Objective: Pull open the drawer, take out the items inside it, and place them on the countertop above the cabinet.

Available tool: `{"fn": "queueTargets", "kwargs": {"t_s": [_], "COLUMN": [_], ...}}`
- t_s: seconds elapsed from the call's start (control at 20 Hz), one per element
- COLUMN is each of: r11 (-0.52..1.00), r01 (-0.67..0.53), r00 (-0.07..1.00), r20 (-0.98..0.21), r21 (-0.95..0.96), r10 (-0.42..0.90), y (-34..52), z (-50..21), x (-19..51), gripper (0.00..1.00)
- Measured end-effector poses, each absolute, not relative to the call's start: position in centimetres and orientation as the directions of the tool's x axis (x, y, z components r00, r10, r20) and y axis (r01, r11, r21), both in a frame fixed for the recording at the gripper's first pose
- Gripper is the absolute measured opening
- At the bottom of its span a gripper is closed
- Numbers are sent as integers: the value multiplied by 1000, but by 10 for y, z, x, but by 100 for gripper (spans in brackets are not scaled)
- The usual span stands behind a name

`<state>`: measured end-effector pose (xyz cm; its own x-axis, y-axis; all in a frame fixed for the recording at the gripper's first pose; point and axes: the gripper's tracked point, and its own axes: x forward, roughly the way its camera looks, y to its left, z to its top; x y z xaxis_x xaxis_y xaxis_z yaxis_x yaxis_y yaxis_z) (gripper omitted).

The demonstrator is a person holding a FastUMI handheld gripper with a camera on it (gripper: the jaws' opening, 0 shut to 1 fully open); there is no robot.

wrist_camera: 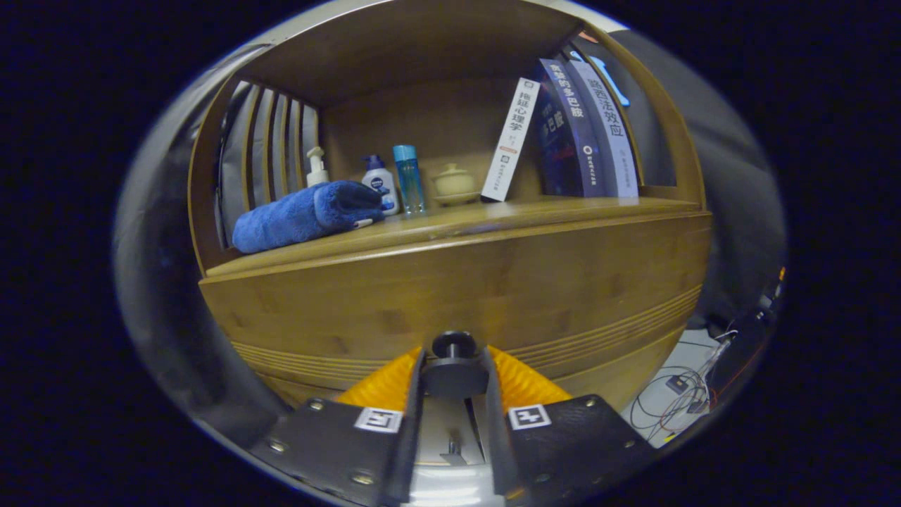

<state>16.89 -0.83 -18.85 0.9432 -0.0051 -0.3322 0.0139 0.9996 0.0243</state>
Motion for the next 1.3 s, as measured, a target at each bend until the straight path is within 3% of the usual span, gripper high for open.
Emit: {"fn": "queueTargets", "kwargs": {"t_s": [0.25, 0.3, 1.3], "r11": [1000, 1000, 996], "r01": [-6, -11, 71], "r00": [933, 930, 912], "r20": [-360, -366, -408], "r21": [29, 26, 46], "r10": [16, 20, -47], "y": [-6, -6, -9], "z": [-190, -189, -183], "x": [165, 165, 61], "gripper": [40, 29, 29]}}
